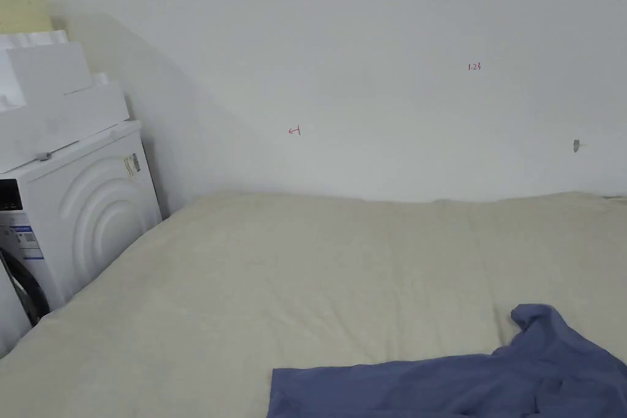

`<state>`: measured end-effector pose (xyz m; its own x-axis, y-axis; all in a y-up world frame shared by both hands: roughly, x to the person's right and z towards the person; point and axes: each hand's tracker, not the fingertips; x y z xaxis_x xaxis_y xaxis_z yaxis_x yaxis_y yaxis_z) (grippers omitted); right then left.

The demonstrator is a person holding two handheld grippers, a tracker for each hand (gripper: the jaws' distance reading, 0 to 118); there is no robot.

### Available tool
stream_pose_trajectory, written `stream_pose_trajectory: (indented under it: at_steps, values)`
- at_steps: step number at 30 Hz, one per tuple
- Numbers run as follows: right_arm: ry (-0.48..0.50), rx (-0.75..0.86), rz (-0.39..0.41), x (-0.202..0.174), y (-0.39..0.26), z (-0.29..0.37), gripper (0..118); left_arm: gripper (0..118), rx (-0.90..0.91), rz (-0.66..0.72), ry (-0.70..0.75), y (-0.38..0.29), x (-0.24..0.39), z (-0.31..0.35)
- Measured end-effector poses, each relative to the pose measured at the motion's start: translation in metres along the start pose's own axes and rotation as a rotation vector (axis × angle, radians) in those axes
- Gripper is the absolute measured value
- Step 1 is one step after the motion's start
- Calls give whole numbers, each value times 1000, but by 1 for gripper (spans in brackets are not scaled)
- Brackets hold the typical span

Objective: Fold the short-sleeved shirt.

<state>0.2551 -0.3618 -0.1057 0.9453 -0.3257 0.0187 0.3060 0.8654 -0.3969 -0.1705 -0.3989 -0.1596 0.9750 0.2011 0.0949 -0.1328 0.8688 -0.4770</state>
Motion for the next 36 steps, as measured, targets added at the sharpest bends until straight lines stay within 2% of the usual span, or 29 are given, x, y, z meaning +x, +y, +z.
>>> stream_pose_trajectory:
  at_steps: [1, 2, 3, 4, 5, 12, 18, 21, 22, 23, 24, 26, 27, 29, 31, 32, 35, 36]
  values:
    - [2, -8, -2, 0, 0, -1, 4, 18, -10, 7, 15, -5, -1, -11]
    - [8, -19, -3, 0, -1, -2, 4, 48, -26, 4, 37, -11, -3, -26]
    - [10, -25, 0, 0, -2, -1, 4, 73, -38, -4, 41, -15, -5, -40]
    - [9, -31, 6, -1, -2, -1, 4, 87, -82, -20, 61, -18, -7, -55]
    - [6, -37, 12, -1, -3, -1, 4, 91, -85, -23, 64, -19, -8, -66]
    - [-20, -82, 4, 3, -11, -7, 4, 90, -224, -70, 133, -33, -27, -142]
    - [-52, -124, 7, 10, -21, -19, 4, 89, -303, -66, 134, -53, -35, -178]
    - [-59, -142, 6, 14, -23, -23, 4, 87, -270, -97, 158, -57, -27, -178]
    - [-63, -148, 7, 14, -25, -24, 4, 80, -263, -125, 169, -59, -25, -176]
    - [-65, -154, 6, 16, -26, -25, 4, 67, -249, -168, 188, -59, -22, -176]
    - [-68, -162, 4, 17, -27, -27, 4, 51, -251, -202, 183, -59, -19, -176]
    - [-77, -180, -1, 20, -30, -30, 4, 14, -238, -217, 147, -57, -15, -174]
    - [-80, -183, -1, 21, -31, -31, 5, 14, -254, -257, 182, -57, -11, -177]
    - [-86, -189, -1, 24, -31, -30, 5, 12, -271, -246, 164, -55, -9, -179]
    - [-88, -184, 1, 31, -29, -34, 11, 11, -303, -242, 150, -55, -13, -184]
    - [-97, -179, 3, 36, -27, -38, 21, 11, -322, -260, 137, -55, -14, -186]
    - [-161, -134, -4, 60, -17, -64, 67, 11, -328, -306, 121, -54, -15, -185]
    - [-173, -157, -37, 72, -10, -79, 75, 11, -329, -302, 120, -54, -15, -185]
